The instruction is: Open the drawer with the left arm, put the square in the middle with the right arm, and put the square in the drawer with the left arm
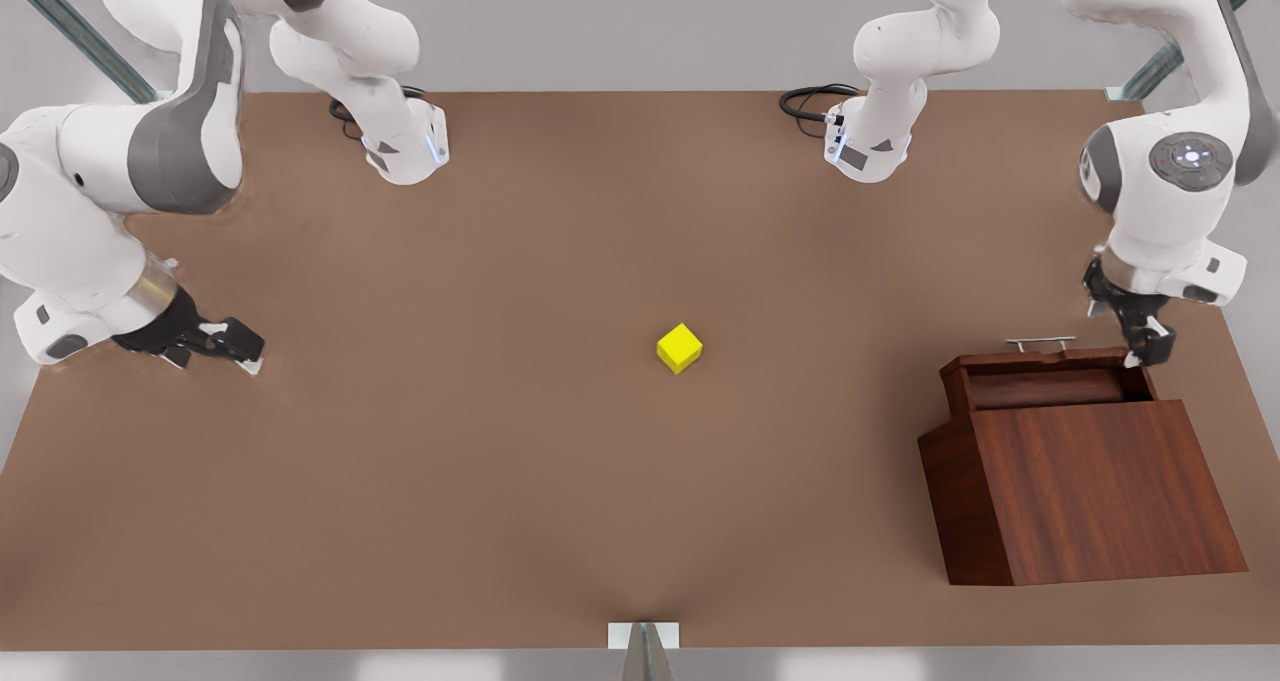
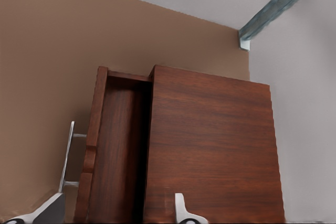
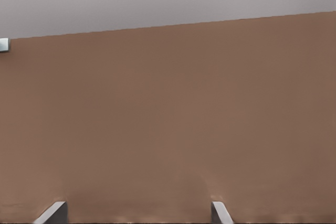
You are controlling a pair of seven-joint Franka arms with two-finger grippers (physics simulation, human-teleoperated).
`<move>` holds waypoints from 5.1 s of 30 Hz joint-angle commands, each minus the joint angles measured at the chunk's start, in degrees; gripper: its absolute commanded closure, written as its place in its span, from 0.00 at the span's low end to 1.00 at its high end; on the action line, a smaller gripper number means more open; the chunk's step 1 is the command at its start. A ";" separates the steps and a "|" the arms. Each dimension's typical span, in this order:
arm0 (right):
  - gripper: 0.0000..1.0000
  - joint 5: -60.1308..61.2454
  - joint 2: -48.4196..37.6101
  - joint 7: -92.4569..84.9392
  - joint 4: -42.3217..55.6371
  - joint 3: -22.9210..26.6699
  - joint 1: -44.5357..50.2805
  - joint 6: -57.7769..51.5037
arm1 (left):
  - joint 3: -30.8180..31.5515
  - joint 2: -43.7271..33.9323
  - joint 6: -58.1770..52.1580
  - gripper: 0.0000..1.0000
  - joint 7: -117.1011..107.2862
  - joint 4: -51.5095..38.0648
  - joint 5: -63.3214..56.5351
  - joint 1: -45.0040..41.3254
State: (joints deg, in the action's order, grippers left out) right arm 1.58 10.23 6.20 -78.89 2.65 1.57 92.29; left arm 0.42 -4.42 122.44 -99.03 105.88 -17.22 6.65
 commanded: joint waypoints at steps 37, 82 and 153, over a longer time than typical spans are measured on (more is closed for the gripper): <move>0.00 -0.52 9.90 -13.06 9.28 -0.45 -1.66 -3.25 | 14.70 38.70 -6.96 0.00 130.31 -18.16 4.74 -35.39; 0.00 -0.70 9.90 -12.97 9.28 -0.46 -1.39 -3.25 | 13.91 44.41 7.46 0.00 102.37 -9.02 5.09 -37.41; 0.00 -0.52 9.98 -13.23 9.37 -0.46 -1.74 -3.25 | 6.26 12.95 -0.10 0.31 103.34 6.80 8.79 9.17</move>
State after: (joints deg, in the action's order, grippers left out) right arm 1.05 20.29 -7.09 -69.55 2.19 -0.17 89.09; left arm 6.69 8.38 121.05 -17.85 112.69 -8.87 15.80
